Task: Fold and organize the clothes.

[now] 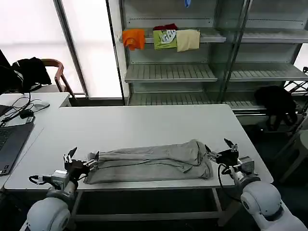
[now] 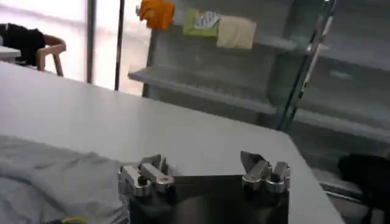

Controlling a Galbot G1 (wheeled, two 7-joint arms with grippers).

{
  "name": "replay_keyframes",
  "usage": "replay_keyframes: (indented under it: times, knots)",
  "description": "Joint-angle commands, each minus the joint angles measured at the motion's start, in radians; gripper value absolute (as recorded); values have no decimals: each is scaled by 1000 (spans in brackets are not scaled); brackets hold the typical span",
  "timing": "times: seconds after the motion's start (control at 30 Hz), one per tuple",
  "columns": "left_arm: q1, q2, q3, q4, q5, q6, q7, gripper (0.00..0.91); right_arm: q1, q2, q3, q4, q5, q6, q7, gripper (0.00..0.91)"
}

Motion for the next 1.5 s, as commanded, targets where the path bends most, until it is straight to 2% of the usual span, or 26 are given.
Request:
replay_keyframes:
  times: [0.03,0.23,0.6,0.63,0.67,0.7,0.8,0.83,0.87,1.33,1.5]
  knots:
    - [45,-175,24,12,-118,-54,-65,907,-175,29,82,60,-71,277,54,907]
    - [-45,-200,7,135,-214,-52,-116,907,-215,53,91,23,-38,370,70,907]
    - [-90,-214,13,211,-252,-43,-135,907,-233,50,113,14,-31,391,60,907]
    - [-88,-214,13,212,-256,-43,-137,867,-232,50,112,14,-31,391,59,907]
    - [-88,-214,12,214,-260,-43,-140,766,-231,51,111,14,-30,390,58,907]
    - [-89,-215,12,217,-267,-43,-141,715,-229,50,110,13,-30,390,58,907]
    - [-90,-218,12,225,-283,-43,-144,443,-223,49,106,12,-31,388,55,907]
    - [-89,-220,12,226,-284,-45,-143,111,-220,50,105,12,-30,388,55,907]
    - [-88,-222,13,228,-285,-48,-143,20,-218,50,105,12,-30,387,55,907]
    - [-83,-244,44,221,-271,-84,-115,0,-213,52,105,8,-30,385,57,907]
    - [-97,-228,34,214,-274,-101,-118,0,-210,52,105,9,-29,385,57,907]
